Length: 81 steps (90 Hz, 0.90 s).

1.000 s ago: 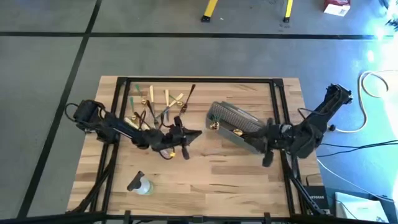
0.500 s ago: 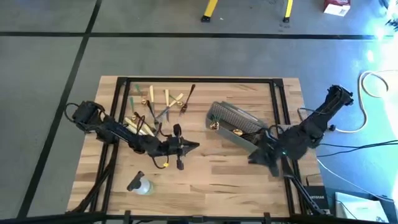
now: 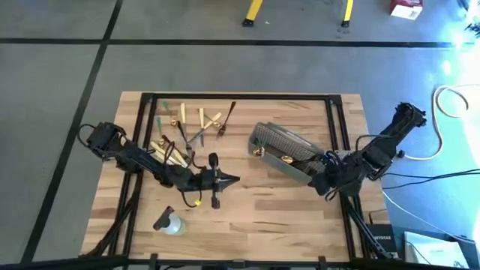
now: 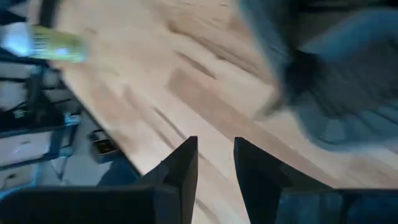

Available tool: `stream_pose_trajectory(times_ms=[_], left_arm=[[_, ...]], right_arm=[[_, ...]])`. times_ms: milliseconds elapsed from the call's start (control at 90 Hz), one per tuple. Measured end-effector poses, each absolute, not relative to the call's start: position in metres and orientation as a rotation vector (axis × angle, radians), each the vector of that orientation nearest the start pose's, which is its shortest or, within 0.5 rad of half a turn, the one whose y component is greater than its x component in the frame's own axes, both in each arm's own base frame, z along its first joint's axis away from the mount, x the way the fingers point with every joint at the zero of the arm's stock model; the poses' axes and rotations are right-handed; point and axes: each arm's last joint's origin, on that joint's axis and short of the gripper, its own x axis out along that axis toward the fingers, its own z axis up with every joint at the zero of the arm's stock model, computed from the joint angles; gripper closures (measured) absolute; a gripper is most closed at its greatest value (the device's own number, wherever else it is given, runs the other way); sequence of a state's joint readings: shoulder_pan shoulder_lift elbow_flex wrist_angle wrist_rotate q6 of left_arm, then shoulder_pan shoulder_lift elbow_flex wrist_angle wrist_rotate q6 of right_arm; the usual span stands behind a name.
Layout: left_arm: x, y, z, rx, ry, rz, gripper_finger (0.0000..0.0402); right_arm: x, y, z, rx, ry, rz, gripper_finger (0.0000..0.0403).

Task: Sort silverware
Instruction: Adjust the black forks

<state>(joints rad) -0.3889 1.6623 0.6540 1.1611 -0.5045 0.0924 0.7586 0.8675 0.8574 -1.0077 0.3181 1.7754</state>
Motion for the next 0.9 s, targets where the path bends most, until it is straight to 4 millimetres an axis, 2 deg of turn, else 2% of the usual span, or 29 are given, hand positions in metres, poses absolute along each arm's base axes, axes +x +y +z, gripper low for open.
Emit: stream_pose_trajectory(times_ms=[211, 422, 667, 900], left_arm=[[0.299, -0.107, 0.205, 0.052, -0.131, 0.123, 0.0402], [0.299, -0.107, 0.205, 0.060, -0.130, 0.124, 0.0402], [0.299, -0.107, 0.205, 0.074, -0.126, 0.125, 0.0402], [0.299, -0.107, 0.205, 0.081, -0.123, 0.125, 0.0402]], right_arm=[[0.106, 0.087, 0.282, 1.109, 0.893, -0.492, 0.0315], [0.100, 0.080, 0.277, 1.117, 0.880, -0.624, 0.0315], [0.106, 0.084, 0.283, 1.190, 0.792, -0.555, 0.0315], [0.102, 0.078, 0.280, 1.140, 0.779, -0.641, 0.0315]])
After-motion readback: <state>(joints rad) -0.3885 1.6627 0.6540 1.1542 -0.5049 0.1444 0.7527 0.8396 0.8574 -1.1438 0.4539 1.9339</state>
